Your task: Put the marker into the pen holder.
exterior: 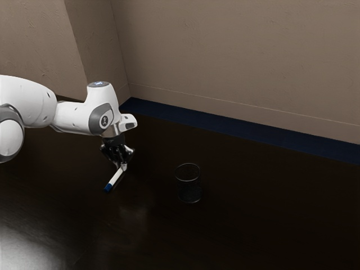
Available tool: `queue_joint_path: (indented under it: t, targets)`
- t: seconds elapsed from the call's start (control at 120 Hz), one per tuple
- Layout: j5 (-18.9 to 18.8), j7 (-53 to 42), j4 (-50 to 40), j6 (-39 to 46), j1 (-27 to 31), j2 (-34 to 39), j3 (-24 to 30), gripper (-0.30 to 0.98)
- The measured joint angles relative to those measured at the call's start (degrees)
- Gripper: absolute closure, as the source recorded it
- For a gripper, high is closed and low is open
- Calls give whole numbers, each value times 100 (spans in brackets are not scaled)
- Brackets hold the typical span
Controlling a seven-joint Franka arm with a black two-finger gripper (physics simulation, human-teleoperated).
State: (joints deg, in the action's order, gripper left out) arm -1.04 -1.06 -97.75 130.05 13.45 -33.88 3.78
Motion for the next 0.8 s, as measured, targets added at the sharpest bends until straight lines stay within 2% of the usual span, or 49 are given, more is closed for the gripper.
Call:
queue_joint_path:
  t: [0.233,0.45,0.65,0.8]
  targets:
    - [-84,186,9,-18,-4,32,-1,77]
    - [-129,343,59,-312,-165,496,-5,79]
    - [-137,466,61,-756,-682,1441,-1,79]
    - [-123,575,87,-1001,-1147,1744,6,79]
